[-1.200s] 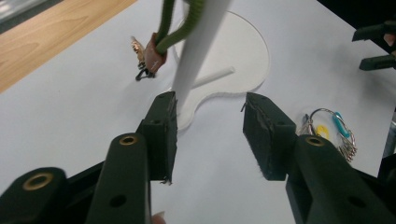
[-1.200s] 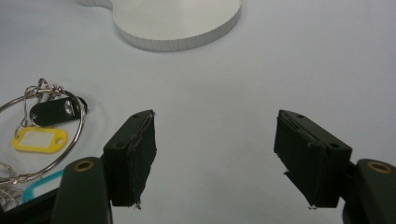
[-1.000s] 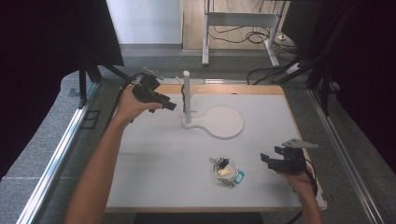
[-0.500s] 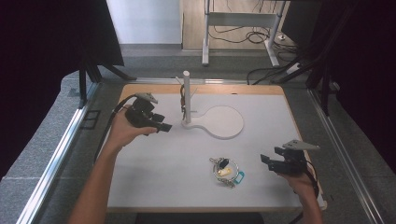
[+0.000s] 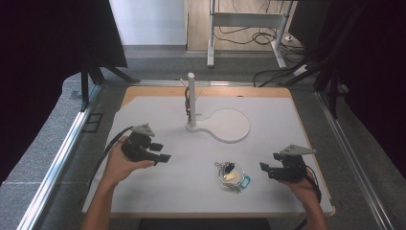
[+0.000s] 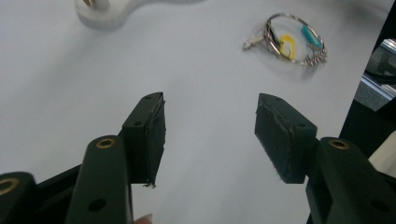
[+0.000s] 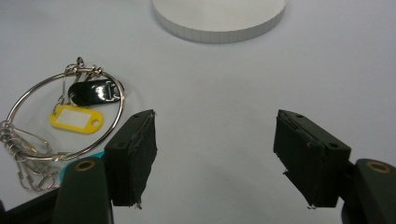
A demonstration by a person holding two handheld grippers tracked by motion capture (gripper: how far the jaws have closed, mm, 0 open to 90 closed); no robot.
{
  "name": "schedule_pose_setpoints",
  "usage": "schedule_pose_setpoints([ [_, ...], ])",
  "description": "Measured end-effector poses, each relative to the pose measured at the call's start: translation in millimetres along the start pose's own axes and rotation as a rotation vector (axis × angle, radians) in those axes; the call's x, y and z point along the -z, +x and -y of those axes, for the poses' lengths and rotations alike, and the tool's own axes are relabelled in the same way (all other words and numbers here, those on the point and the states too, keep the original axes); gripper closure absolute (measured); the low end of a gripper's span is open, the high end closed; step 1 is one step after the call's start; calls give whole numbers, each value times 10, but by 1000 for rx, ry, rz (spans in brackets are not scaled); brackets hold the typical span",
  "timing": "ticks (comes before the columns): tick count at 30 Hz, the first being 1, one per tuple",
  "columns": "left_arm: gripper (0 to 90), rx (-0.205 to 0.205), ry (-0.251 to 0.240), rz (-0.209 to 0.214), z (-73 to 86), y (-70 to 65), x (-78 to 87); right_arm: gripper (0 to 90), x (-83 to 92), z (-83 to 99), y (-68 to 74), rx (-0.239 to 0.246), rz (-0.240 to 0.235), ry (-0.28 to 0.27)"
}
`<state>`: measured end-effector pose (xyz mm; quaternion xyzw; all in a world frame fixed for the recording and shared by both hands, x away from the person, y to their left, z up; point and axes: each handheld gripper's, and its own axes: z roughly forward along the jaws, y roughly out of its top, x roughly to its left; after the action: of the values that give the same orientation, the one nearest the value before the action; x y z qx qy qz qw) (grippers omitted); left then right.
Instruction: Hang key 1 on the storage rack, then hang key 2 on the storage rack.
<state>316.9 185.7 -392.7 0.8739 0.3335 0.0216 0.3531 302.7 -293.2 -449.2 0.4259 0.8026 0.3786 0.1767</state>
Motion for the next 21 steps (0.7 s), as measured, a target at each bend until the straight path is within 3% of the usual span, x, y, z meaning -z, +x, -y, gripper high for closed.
schedule_pose_setpoints([
  [3,432,2,16,-14,93,-18,-68,304,21,-4,26,11,-3,-3],
  [6,430,15,13,5,149,-4,-147,304,31,3,37,6,2,-4],
  [13,393,24,41,-6,136,30,-236,322,14,-17,64,1,-7,-5],
  [16,384,11,63,-29,154,10,-249,350,31,-43,73,-11,6,-8],
  [21,383,22,27,3,178,-44,-199,403,33,-89,90,-10,-15,7],
])
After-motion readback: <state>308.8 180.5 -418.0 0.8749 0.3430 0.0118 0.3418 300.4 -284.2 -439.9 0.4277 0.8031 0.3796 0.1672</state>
